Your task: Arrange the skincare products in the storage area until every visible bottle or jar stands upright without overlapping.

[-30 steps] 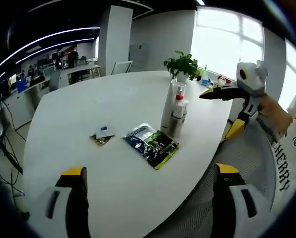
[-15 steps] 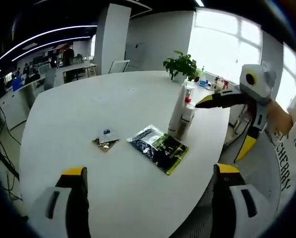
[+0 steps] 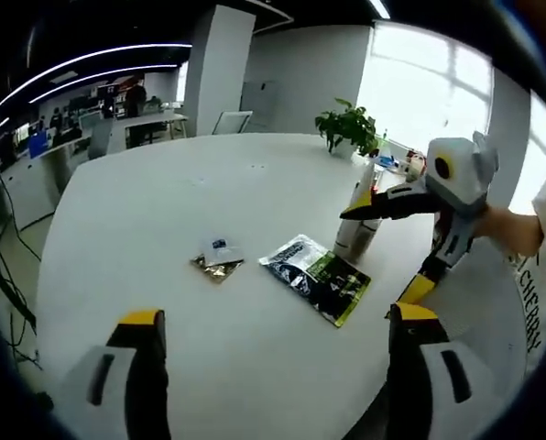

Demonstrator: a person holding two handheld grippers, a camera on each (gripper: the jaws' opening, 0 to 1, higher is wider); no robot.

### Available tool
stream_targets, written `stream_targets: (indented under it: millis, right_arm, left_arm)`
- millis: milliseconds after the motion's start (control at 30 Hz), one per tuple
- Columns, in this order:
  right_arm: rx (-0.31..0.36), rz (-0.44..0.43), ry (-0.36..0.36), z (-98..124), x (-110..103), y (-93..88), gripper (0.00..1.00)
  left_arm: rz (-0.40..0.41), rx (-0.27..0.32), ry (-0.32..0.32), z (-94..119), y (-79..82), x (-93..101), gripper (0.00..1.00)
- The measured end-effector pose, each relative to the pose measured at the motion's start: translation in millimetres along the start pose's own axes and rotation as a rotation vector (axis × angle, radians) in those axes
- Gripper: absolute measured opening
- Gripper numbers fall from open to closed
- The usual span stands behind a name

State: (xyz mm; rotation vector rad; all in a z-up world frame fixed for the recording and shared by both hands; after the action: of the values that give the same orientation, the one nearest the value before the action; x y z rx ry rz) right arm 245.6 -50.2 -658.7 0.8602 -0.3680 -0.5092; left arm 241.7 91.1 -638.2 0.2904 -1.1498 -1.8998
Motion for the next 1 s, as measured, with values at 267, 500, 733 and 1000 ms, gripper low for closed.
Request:
stream_targets:
  millis: [267, 500, 733, 1000]
  right_arm:
    - [-0.012, -0.099, -0.007, -29, 16, -3.7, 0.80]
    - [-0.029, -0.132, -0.014, -49, 32, -8.2, 0.74]
    - [-0.018, -0.196, -0.022, -65, 38, -10.4, 0.61]
    - [0.019, -0.250, -0.029, -87, 48, -4.6, 0.49]
  left_arm:
    - [0.004, 0.012, -0.029, -13, 7.8, -10.0, 0.75]
    - [0.029, 0.038, -0.030, -39, 25.0, -34.3, 0.55]
    - [0.021, 0.055, -0.021, -69, 36.0, -51.9, 0.37]
    - [0.053, 0.036, -0.022, -109, 35.3, -69.5, 0.22]
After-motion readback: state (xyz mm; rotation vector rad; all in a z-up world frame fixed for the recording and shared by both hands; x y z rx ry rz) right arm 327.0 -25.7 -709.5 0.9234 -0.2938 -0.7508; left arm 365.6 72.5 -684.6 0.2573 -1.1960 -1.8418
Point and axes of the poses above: the point that each gripper's makers call its tool centre point, and the gripper's own axes: z roughly backward along the fingers, x roughly to its right, y roughly out of its top, the point moved 3 cm from there along z, roughly backward along the fingers, and after that the axes turned 4 degrees about z, right-handed, at the moved point
